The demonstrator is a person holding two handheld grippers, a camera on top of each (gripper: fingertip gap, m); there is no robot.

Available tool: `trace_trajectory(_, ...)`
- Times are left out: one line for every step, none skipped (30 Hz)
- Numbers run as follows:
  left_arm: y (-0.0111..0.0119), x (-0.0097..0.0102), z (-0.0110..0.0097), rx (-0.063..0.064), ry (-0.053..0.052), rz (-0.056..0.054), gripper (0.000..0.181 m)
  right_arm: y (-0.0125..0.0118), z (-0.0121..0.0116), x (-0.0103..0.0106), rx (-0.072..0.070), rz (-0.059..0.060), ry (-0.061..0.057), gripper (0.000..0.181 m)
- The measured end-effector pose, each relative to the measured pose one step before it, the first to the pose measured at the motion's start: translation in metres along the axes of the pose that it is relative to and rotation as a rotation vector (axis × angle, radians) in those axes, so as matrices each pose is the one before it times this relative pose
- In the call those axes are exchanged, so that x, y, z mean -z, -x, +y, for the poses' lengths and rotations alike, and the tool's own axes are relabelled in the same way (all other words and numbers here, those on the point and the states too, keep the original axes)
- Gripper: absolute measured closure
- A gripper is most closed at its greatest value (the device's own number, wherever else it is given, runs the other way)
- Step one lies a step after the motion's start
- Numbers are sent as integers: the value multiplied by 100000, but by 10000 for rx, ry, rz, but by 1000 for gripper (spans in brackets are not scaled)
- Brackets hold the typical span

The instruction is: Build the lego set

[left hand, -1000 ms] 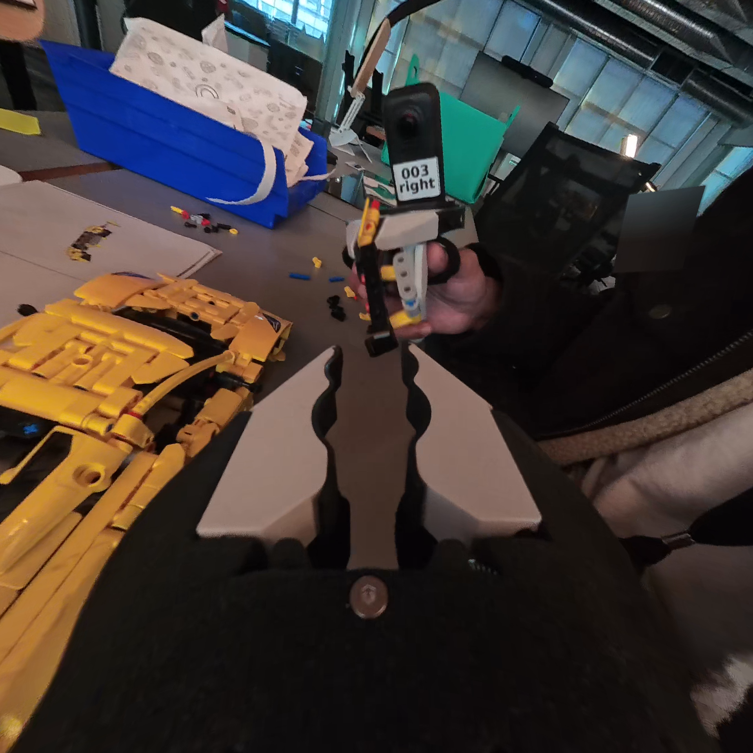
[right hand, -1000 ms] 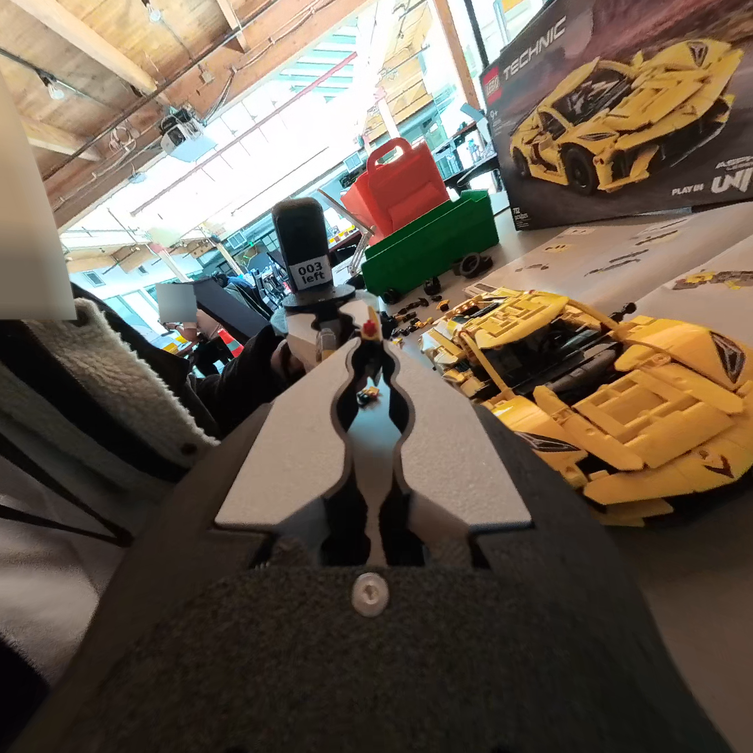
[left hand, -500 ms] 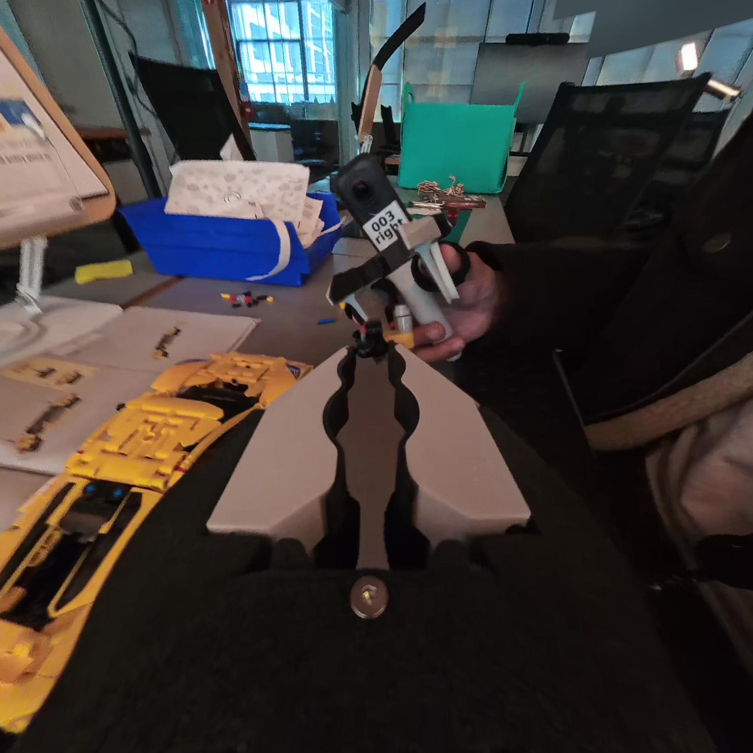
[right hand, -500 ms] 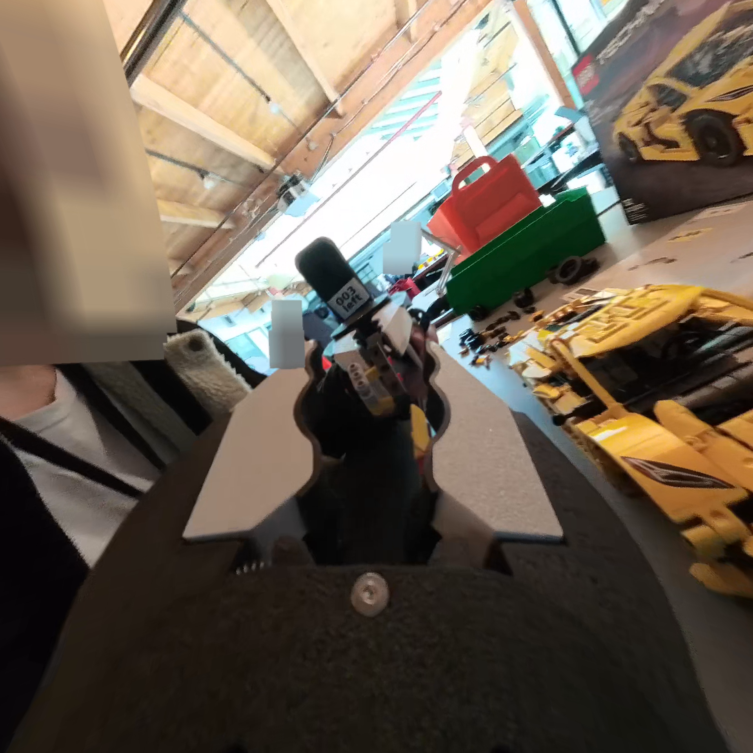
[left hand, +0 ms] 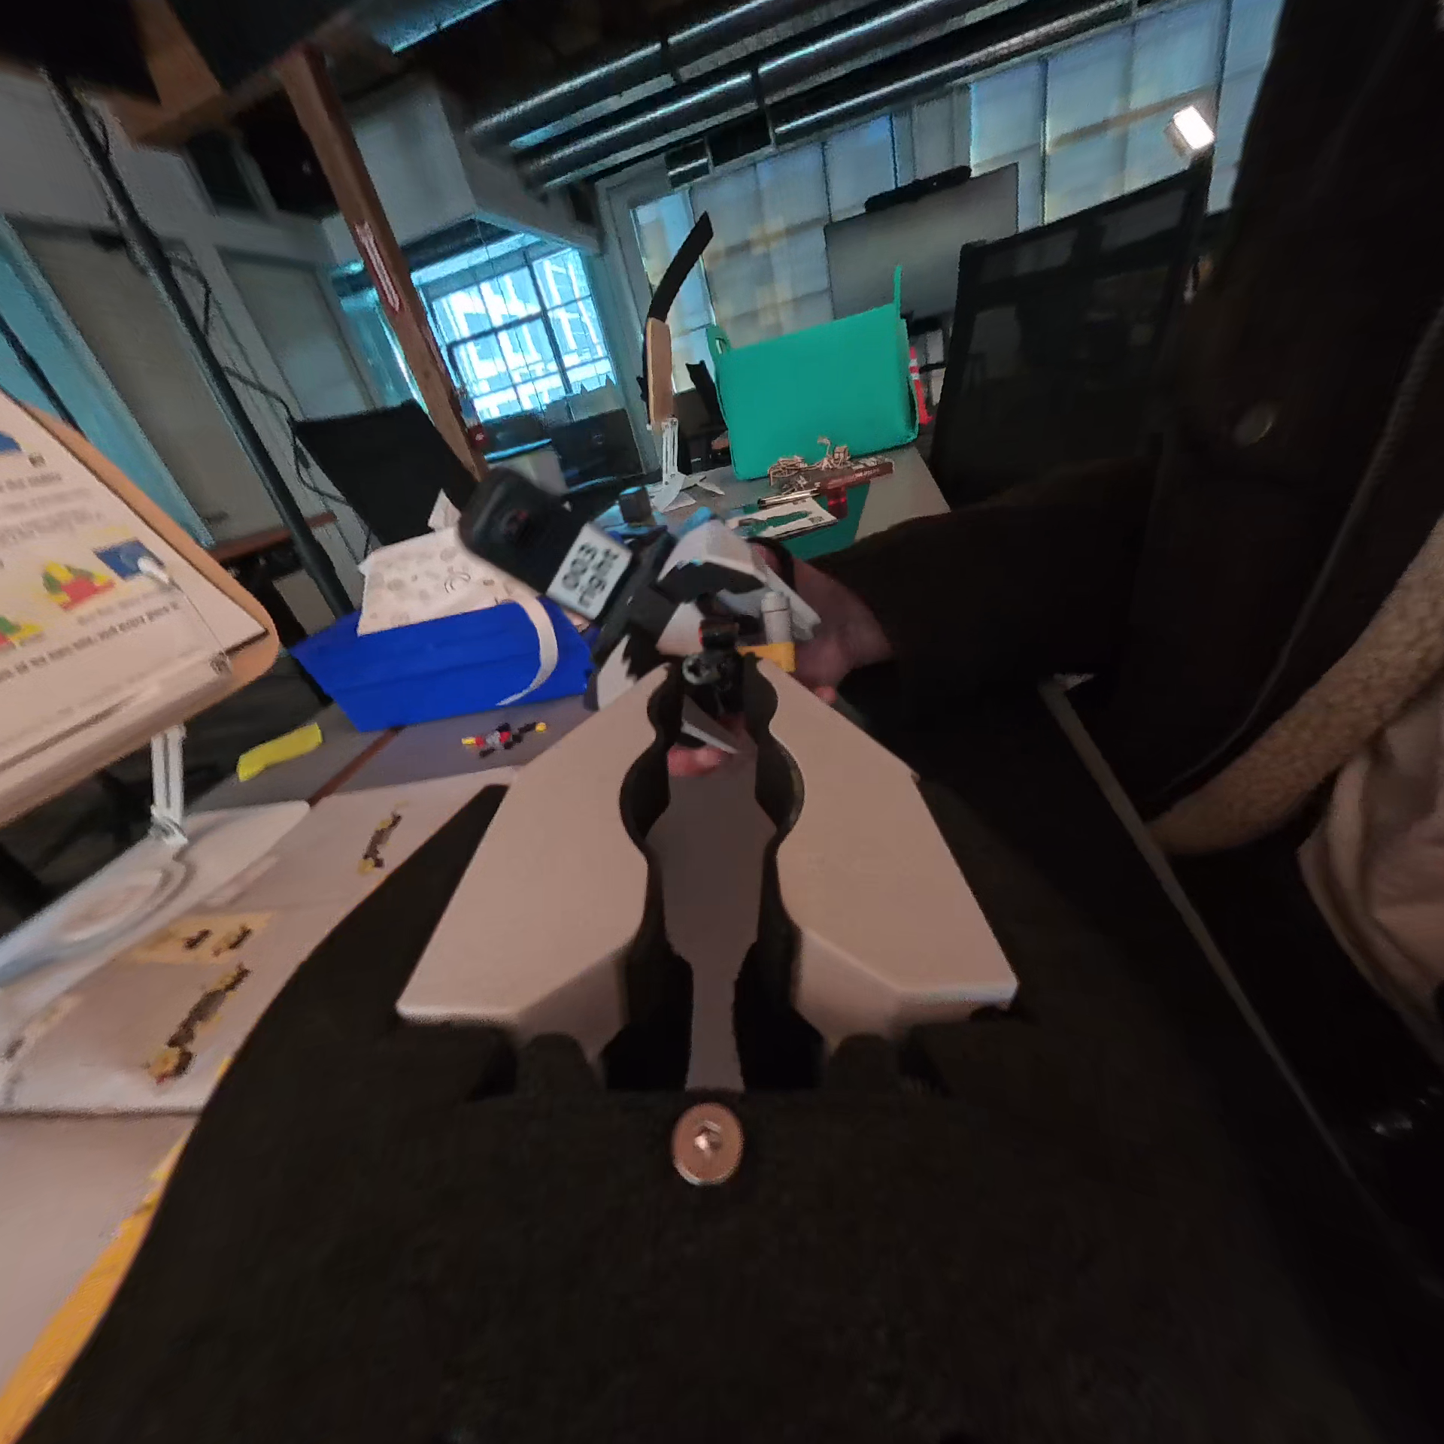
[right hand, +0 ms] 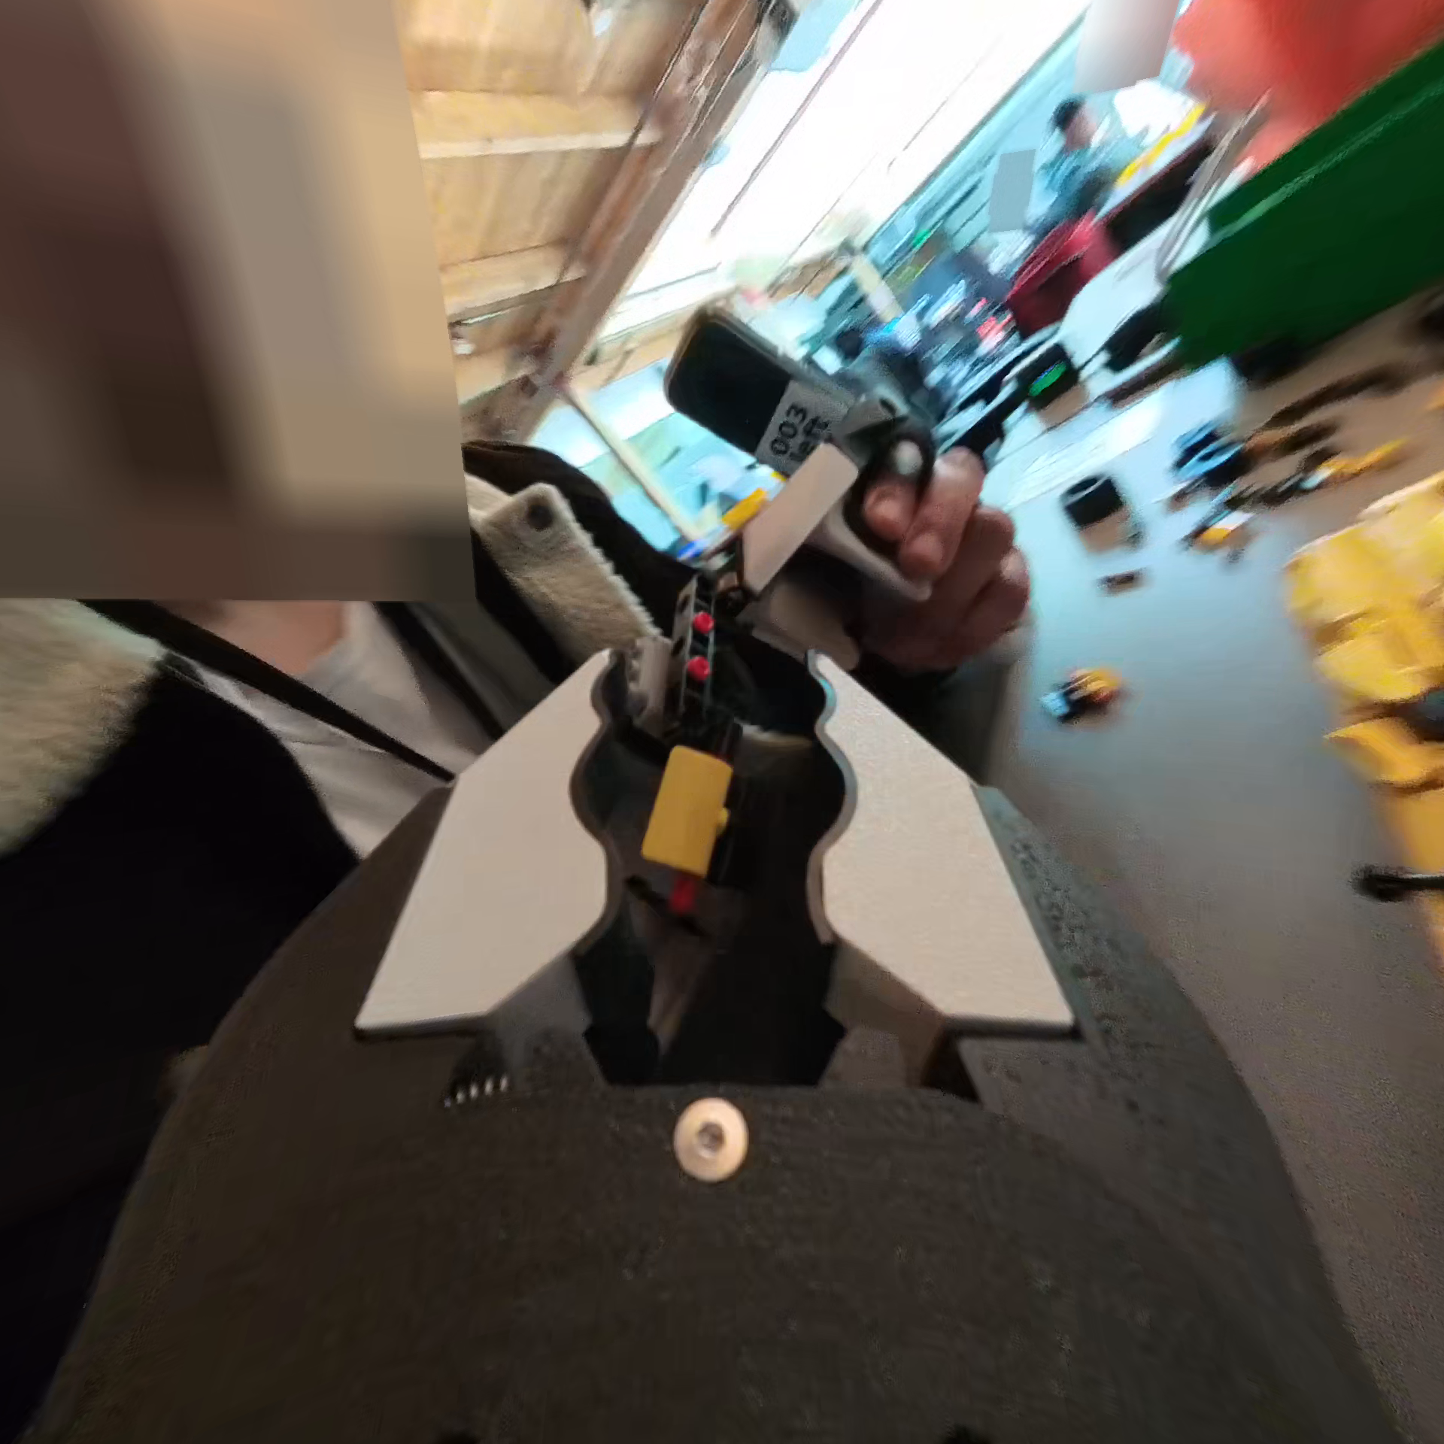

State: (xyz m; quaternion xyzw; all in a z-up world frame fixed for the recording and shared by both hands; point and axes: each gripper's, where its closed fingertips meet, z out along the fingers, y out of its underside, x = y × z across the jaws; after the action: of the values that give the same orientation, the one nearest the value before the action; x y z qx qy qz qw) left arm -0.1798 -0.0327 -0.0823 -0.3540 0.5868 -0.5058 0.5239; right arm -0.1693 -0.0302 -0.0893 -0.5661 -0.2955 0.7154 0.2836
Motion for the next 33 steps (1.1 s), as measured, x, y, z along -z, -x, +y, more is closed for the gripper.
trace_trajectory(-158,-78,189,-336,109,-24,167,-25,322,-431,-856,-430,362,138)
trace_trajectory(-167,-99,248,-354,148,-11,167,13,374,-384,-756,-410,450,138)
trace_trajectory(-198,-102,272,-427,159,-5,167,-54,65,-299,-559,-306,261,141)
trace_trajectory(-134,-120,330,-466,175,-53,167,-167,-99,-208,-444,-187,66,148)
trace_trajectory(-154,-114,346,-399,188,-19,167,-76,13,-168,-285,-210,81,148)
trace_trajectory(-157,-107,327,-264,191,19,167,-10,54,-79,-185,-218,34,151)
trace_trajectory(-40,-67,254,-179,167,-26,167,-349,234,-11,-246,9,84,158)
trace_trajectory(-55,-47,215,-154,143,-1,167,-451,439,-12,-165,102,200,160)
trace_trajectory(-105,-55,235,-159,136,23,167,-146,-52,92,-32,-18,-124,161)
trace_trajectory(-38,-63,235,-165,140,-21,167,-82,-162,170,-35,-2,-203,164)
trace_trajectory(-103,-83,154,-154,114,12,167,-102,75,110,-77,26,-21,165)
trace_trajectory(-159,-79,65,-138,68,32,167,-84,48,80,31,26,-43,165)
trace_trajectory(-104,-62,98,-110,84,6,167,-140,-24,108,-29,39,-116,166)
trace_trajectory(-78,-58,138,-79,103,18,167,-129,-91,177,-168,-35,-149,166)
trace_trajectory(-104,-49,142,-65,87,30,167,-129,-48,213,-178,-58,-119,166)
trace_trajectory(-110,-68,147,-87,94,33,167,-175,117,182,-114,-26,-16,166)
trace_trajectory(-190,-100,171,-122,110,57,167,-355,251,81,-128,115,96,168)
trace_trajectory(-225,-128,131,-86,81,81,167,-208,386,-55,-43,64,200,168)
trace_trajectory(-216,-97,52,-5,19,93,167,31,239,-128,37,-39,122,169)
trace_trajectory(-148,-31,37,48,-2,90,167,-93,160,-92,-7,48,113,169)
trace_trajectory(-55,-3,88,59,24,55,167,-110,70,-21,-18,82,44,169)
trace_trajectory(5,-9,151,42,63,12,167,-145,-58,55,27,127,-26,169)
trace_trajectory(-12,-10,153,26,68,17,167,-248,-141,112,26,176,-86,169)
trace_trajectory(-45,-12,55,25,15,22,167,-22,-167,97,-74,-53,-144,170)
trace_trajectory(-48,-31,22,61,5,27,166,76,-92,56,-156,-184,-99,172)
trace_trajectory(-91,-52,175,142,74,67,167,-183,57,38,-89,5,4,174)
trace_trajectory(-37,-64,271,229,118,51,167,-359,61,106,22,183,-21,175)
trace_trajectory(24,-54,214,257,142,11,166,-280,-88,141,16,158,-121,175)
trace_trajectory(-31,-39,100,217,120,43,166,-114,35,55,52,90,-12,175)
trace_trajectory(-46,-4,8,149,54,52,166,-6,97,-19,73,61,56,176)
trace_trajectory(29,23,38,87,26,10,166,-33,-32,-5,42,53,-37,175)
trace_trajectory(95,43,2,39,-24,-17,166,-20,-83,14,27,4,-78,175)
trace_trajectory(171,73,-66,32,-63,-60,166,85,-155,-18,136,-20,-141,175)
